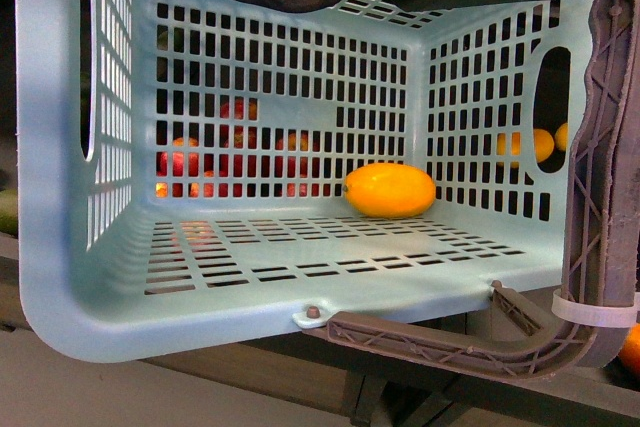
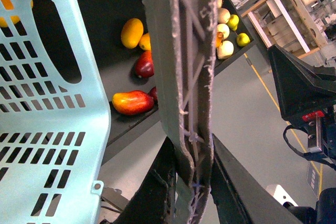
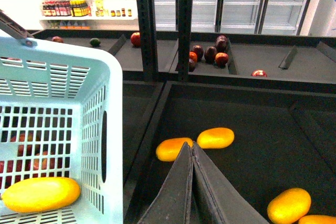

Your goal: Pick mango and avocado into basket

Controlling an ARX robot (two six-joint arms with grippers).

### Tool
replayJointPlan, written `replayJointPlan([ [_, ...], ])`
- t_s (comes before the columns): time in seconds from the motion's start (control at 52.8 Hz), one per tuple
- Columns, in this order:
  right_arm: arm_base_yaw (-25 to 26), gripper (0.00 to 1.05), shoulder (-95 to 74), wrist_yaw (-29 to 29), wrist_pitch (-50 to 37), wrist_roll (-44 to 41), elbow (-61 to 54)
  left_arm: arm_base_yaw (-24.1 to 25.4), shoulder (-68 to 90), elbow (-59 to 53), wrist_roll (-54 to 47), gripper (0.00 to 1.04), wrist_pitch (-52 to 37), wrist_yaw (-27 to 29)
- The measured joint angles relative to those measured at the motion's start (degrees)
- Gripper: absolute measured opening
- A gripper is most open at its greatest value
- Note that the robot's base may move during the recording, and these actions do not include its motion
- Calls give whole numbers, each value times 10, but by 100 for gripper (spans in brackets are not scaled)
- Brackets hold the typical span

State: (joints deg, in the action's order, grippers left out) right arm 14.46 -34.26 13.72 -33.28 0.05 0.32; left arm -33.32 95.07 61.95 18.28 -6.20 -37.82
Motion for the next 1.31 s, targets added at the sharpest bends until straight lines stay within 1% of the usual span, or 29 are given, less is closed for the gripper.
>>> replayJointPlan([
  [0.19,-52,2,90,-48,82,0,0,0,0,0,1,14,0,-1],
  [0.284,-69,2,122,-65,113,0,0,0,0,0,0,14,0,-1],
  [0.322,-81,2,134,-80,124,0,0,0,0,0,0,14,0,-1],
  [0.341,-92,4,140,-101,130,-2,0,0,0,0,0,14,0,-1],
  [0.36,-105,7,143,-117,133,-1,0,0,0,0,0,14,0,-1],
  [0.379,-111,9,144,-120,133,-1,0,0,0,0,0,14,0,-1],
  [0.417,-130,16,149,-131,134,-1,0,0,0,0,0,14,0,-1],
  [0.493,-140,26,151,-130,134,-2,0,0,0,0,1,14,0,-1],
  [0.531,-142,33,151,-133,135,-2,0,0,0,0,1,14,0,-1],
  [0.588,-142,40,150,-135,135,-2,0,0,0,0,1,14,0,-1],
  [0.645,-142,51,150,-135,135,-2,0,0,0,0,0,14,0,0],
  [0.664,-142,56,150,-135,135,-2,0,0,0,0,0,14,0,0],
  [0.701,-142,62,151,-135,135,-2,0,0,0,0,0,14,0,0],
  [0.834,-143,93,150,-137,135,-2,0,-1,0,0,0,14,0,0],
  [0.872,-143,99,150,-138,136,-1,0,-3,0,0,0,14,0,0],
  [0.929,-143,96,152,-138,136,-1,0,-6,0,0,-1,14,0,-10],
  [0.967,-143,97,152,-137,136,-1,0,-6,0,1,-1,14,0,-13],
  [1.251,-143,97,152,-137,136,-1,0,-5,0,1,0,14,0,-7],
  [1.308,-143,97,151,-137,137,-1,0,-3,0,1,0,14,0,1],
])
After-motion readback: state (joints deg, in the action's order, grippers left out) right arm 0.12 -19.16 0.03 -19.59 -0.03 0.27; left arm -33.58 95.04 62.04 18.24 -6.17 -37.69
